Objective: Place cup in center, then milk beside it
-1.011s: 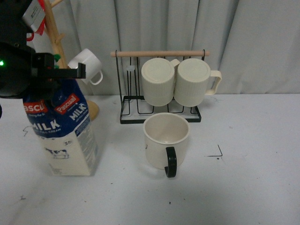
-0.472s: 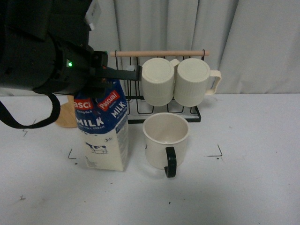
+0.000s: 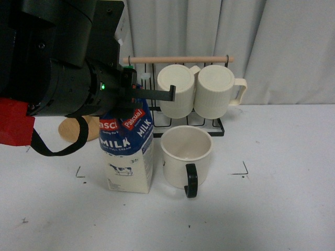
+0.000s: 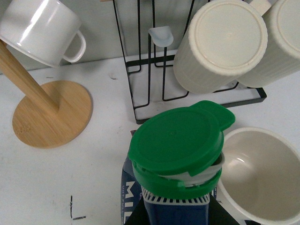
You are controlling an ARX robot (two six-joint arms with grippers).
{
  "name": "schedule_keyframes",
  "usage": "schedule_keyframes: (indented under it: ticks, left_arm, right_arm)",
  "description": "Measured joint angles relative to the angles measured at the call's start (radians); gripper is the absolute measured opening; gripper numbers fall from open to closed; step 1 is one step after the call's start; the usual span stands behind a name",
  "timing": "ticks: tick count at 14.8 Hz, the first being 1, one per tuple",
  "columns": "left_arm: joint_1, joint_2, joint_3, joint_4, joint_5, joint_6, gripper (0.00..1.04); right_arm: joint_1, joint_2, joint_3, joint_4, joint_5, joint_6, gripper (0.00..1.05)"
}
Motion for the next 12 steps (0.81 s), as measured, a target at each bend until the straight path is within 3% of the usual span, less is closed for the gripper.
schedule_keyframes:
  ticks: [1,2,8,10,12]
  left_arm:
    - [0.0,0.002,0.0,0.002,-0.001,0.008,0.04]
    - [-0.001,0.003,0.0,0.003,0.003,0.008,0.12]
    - [0.007,-0.101,-0.024,0.013,0.013,-0.072,0.85]
    - [0.013,-0.185,-0.069,0.072,0.015,-0.076,0.99]
    - [0.019,-0.301,-0.125,0.076,0.014,-0.073,0.97]
  right_arm:
    - [0.0,0.0,0.0,0.0,0.0,0.0,0.98]
    - [0.0,0.0,0.0,0.0,0.0,0.0,0.98]
    - [0.0,0.0,0.0,0.0,0.0,0.0,0.98]
    - [0.0,0.0,0.0,0.0,0.0,0.0,0.98]
    - [0.0,0.0,0.0,0.0,0.0,0.0,0.98]
